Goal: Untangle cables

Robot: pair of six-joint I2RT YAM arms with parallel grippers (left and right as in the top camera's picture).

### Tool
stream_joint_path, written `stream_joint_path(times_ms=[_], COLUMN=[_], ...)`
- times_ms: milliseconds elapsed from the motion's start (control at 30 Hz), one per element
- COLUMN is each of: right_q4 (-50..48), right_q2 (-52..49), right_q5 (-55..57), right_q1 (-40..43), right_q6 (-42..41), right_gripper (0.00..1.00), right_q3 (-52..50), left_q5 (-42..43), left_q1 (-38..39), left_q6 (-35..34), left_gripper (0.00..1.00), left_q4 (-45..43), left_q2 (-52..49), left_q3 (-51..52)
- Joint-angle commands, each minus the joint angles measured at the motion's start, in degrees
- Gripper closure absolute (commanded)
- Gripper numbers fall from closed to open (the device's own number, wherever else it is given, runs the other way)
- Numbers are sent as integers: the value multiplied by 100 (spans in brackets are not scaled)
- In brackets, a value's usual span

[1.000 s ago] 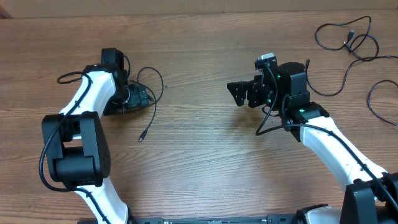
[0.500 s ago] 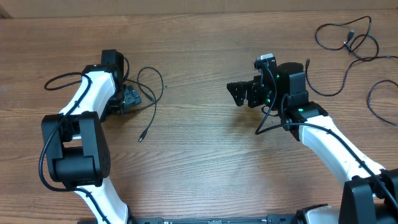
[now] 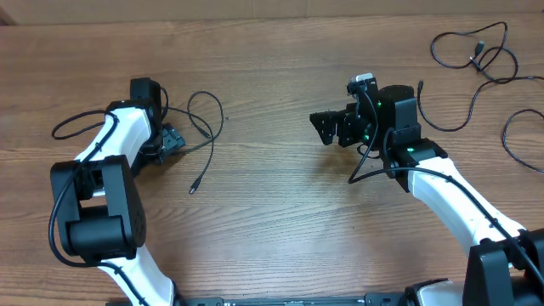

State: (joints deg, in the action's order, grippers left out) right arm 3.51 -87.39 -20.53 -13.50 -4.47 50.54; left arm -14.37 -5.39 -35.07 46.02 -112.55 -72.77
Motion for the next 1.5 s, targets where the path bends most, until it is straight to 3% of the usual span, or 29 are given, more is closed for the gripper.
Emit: stream_joint_path(times_ms=[0, 133, 167, 200, 267, 867, 933, 1067, 1167, 1233, 1267, 1467], right_q4=[-52, -66, -72, -81, -90, -37, -39, -44, -44, -44, -44, -55], right_q2=[-39, -39, -39, -39, -39, -39, -39, -39, -39, -39, -39, -39], right_q5=[46, 46, 37, 28, 26, 22, 22, -13, -13, -13, -13, -11], right_q1=[-4, -4, -4, -4, -4, -4, -4, -4, -4, -4, -4, -4], right_q6=[2, 0, 2, 0, 0, -17, -17, -15, -17, -17, -17, -15], right_gripper=[0, 0, 0, 0, 0, 0, 0, 0, 0, 0, 0, 0], right_q3=[11, 11, 9, 11, 11, 11, 9, 11, 11, 11, 11, 11], left_q5=[-37, 26, 59, 109, 238, 391, 391, 391, 389, 387, 389, 393], left_q1=[-22, -20, -20, -17, -15, 184, 249, 334, 363, 365, 365, 365], left_q6=[-116, -116, -118, -118, -118, -374, -459, -588, -588, -586, -584, -431], left_gripper=[1, 0, 4, 15, 26, 38, 43, 67, 74, 92, 96, 96], left_q4=[-101, -190, -216, -260, -310, -448, -457, -452, -450, -426, -411, -111], left_q2=[-144, -144, -144, -144, -144, -155, -155, -155, -155, -155, -155, -72], left_q3=[330, 330, 330, 330, 330, 330, 330, 330, 330, 330, 330, 199])
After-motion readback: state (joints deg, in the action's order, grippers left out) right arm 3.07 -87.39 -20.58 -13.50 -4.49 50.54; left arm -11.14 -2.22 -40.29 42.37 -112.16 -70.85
